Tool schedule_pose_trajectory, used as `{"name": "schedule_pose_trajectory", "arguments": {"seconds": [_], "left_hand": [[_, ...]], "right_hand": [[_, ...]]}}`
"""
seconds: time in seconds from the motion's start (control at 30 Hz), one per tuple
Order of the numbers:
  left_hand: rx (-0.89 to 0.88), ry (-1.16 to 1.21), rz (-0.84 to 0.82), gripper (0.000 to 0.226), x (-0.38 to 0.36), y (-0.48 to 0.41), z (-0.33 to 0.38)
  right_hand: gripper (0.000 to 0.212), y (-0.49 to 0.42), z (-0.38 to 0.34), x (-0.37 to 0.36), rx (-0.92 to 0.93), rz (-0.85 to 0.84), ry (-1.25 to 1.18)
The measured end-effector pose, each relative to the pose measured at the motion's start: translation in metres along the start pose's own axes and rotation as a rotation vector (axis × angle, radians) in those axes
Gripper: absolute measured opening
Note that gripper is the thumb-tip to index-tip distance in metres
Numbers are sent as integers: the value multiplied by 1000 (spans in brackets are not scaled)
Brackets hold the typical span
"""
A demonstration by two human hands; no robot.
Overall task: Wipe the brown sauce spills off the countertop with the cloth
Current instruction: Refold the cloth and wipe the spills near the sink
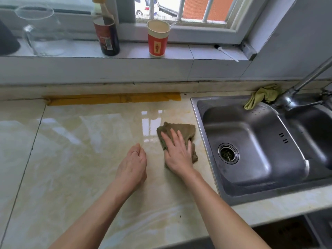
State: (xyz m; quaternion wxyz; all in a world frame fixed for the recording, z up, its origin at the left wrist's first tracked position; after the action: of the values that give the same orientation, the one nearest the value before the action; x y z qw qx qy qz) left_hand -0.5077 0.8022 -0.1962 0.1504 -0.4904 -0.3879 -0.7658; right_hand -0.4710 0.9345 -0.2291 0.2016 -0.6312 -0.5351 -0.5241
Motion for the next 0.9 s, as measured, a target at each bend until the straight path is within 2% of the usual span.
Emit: {"name": "schedule_pose_trajectory", "arguments": {"seconds": [0.1,0.27,0.43,0.6,0.77,0.9], "left_hand": [[-8,29,48,60,8,-3,1],[-56,-26,63,67,10,-16,5],[-55,-62,60,68,11,-32,10],[-82,-219,16,58,16,-31,21],[-72,-258,3,64,4,-41,16],[-76,-243,-15,69,-4,-44,9]], "right_hand": [[61,4,4,1,118,-26,19],[62,-33,12,17,-54,25,7],[61,-42,6,18,140,-51,48],[62,-78,25,37,-28,12,57],[62,-98,17,41,82,-51,85],[62,-124,29,59,-13,-10,39]]}}
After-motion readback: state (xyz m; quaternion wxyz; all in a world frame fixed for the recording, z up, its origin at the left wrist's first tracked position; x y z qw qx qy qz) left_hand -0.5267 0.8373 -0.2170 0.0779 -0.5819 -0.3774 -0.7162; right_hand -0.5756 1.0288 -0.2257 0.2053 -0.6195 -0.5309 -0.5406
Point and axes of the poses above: each hand's wrist, its own y-axis away from the middle knuckle, its own x-axis out of the back of the hand, z = x × y, the point moved 8 cm from there along -y, towards the middle knuckle, and after that the axes turned 7 degrees about -z, right-handed, at the moved point
